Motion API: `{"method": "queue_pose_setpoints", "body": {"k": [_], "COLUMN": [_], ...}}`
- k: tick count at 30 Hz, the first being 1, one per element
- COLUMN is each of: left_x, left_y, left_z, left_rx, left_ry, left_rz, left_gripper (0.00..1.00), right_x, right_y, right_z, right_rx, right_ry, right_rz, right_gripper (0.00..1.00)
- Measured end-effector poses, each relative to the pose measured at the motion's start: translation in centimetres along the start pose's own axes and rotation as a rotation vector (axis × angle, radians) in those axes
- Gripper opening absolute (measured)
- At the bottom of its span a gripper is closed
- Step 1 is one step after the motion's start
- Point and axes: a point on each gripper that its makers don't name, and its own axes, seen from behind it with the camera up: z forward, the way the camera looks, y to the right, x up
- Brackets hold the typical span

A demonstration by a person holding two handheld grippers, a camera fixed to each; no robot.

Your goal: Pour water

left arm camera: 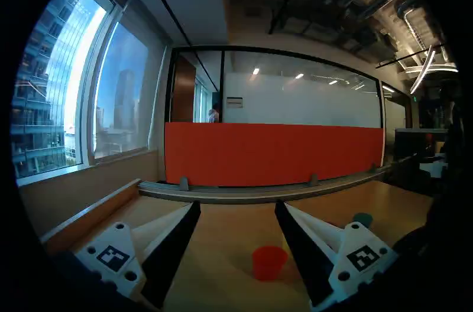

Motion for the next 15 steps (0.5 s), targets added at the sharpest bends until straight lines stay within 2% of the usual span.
{"method": "queue_pose_setpoints", "body": {"k": [8,15], "left_x": [3.3,5.6], "left_y": [-0.5,-0.1], "left_z": [0.7,1.4], "left_rx": [-0.019,-0.056], "left_ry": [-0.006,-0.031], "left_rz": [0.001,0.005], "left_gripper": [0.94,0.94], "right_x": [3.7,6.2], "right_y": [-0.9,-1.4], "right_z": [0.3,0.7], "right_rx": [0.033,0.054], "right_ry": [0.003,0.009], "right_rz": [0.002,-0.003], "right_gripper": [1.0,1.0]}}
